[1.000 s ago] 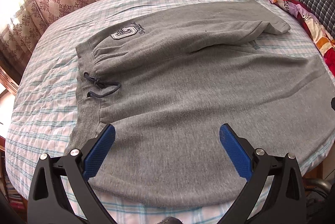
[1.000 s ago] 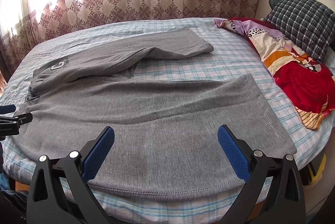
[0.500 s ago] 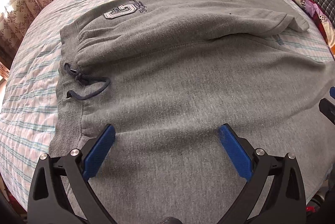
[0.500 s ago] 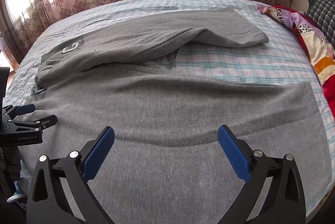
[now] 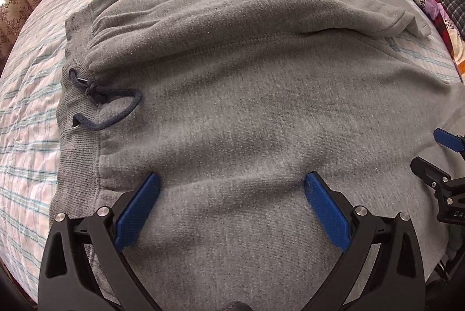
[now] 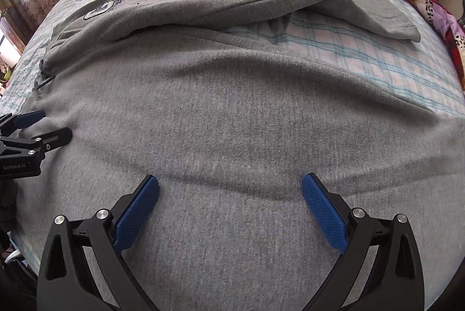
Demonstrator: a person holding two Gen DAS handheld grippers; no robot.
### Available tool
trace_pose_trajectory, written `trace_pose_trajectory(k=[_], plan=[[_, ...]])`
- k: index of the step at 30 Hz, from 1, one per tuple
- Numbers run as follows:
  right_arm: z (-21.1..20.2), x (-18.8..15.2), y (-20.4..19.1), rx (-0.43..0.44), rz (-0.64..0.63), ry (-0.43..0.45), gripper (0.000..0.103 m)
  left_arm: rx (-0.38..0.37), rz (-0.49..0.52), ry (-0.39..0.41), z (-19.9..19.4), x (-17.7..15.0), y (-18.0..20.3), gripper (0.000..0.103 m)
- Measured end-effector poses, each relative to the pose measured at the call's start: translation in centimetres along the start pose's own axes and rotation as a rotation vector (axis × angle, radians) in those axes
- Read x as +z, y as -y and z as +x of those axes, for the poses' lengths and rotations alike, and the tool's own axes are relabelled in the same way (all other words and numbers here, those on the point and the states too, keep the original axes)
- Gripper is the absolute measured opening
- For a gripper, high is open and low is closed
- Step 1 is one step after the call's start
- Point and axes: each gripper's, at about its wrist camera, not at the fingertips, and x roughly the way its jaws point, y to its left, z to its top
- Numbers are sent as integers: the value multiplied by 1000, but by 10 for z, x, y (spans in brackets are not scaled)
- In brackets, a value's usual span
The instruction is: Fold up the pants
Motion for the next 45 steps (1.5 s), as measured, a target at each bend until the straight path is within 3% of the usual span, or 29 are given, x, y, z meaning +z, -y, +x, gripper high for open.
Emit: trace_pose_trajectory(k=[5,11,21,24,28,30,41,43,45], plan=[[-6,12,6,27,10,-8,98,-43,-14,-22,-8,5,-16,101],[-24,66,27,-15,46,109,98,-67,-66,60,-29,37,-37,101],[-23,167,80,-112,125,244,98,19,-151,121,-24,96,-72,101],[-8,193,91,-137,138,242,98,44,-165,113,-10,109,-85,101],[17,220,101,-141,146,212,98,-24,-216,92,7,129,-110,101],[30,229,106,-129,154,184,98,-22,-225,89,12,140,-118,101],[76,231,94,-112,134,96,98,95,-139,148,25,202,-150,101],[80,231,94,-117,134,89,98,91,-141,133,32,209,-158,97],[83,230,92,-125,127,88,98,58,-144,99,42,212,-165,87]])
